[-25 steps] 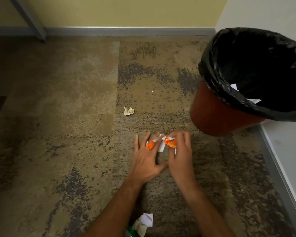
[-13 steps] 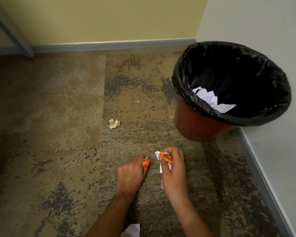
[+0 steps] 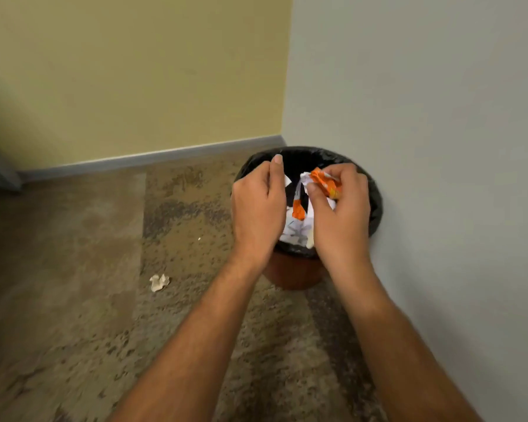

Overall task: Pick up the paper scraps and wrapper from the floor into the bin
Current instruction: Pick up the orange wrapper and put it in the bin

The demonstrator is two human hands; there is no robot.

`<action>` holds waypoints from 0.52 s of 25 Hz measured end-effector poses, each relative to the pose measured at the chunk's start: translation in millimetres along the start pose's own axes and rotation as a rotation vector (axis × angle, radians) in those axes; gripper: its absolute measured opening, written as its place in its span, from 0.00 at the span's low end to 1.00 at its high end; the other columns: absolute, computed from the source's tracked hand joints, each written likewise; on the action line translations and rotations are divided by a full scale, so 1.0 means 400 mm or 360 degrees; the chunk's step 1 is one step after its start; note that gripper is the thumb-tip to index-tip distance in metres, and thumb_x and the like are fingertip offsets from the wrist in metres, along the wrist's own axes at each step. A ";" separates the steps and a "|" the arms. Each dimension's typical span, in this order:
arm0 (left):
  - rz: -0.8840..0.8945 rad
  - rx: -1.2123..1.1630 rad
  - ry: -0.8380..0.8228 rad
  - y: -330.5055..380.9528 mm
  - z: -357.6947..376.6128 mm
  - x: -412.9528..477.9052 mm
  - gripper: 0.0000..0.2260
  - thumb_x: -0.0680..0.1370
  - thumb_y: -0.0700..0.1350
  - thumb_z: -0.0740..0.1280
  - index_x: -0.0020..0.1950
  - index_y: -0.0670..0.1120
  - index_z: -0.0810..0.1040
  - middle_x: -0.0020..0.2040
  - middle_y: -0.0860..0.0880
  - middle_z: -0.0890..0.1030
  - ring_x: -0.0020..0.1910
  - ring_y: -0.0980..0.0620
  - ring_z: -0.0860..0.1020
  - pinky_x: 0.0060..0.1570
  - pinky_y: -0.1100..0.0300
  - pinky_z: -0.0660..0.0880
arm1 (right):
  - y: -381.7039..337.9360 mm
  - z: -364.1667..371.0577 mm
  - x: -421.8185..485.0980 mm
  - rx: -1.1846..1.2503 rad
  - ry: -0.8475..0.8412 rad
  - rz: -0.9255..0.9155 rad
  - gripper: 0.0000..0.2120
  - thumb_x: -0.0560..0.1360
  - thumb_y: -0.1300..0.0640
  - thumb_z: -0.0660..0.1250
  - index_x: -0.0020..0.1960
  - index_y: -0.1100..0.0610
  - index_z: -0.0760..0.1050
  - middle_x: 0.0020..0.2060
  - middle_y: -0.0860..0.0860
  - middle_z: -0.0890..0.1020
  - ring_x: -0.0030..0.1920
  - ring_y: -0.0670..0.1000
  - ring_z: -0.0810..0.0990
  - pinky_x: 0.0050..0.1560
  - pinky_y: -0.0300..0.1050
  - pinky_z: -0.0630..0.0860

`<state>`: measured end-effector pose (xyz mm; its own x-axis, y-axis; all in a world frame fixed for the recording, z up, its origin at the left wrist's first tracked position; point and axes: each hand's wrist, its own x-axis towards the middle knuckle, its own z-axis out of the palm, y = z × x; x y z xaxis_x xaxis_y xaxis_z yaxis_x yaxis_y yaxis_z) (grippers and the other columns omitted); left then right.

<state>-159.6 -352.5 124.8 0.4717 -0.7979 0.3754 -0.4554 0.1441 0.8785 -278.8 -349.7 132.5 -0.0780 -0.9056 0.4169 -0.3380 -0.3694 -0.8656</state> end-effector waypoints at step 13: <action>-0.0056 0.0119 -0.0053 -0.099 -0.117 -0.045 0.21 0.90 0.60 0.56 0.74 0.54 0.80 0.71 0.54 0.82 0.74 0.54 0.76 0.77 0.50 0.71 | 0.030 -0.055 -0.027 -0.0120 0.0020 -0.0244 0.12 0.88 0.55 0.65 0.53 0.60 0.85 0.47 0.52 0.85 0.49 0.51 0.83 0.53 0.48 0.79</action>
<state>-114.8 -316.4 96.9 0.4635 -0.8210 0.3333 -0.4944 0.0725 0.8662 -302.9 -339.9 123.7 -0.0316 -0.8369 0.5465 -0.4162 -0.4861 -0.7684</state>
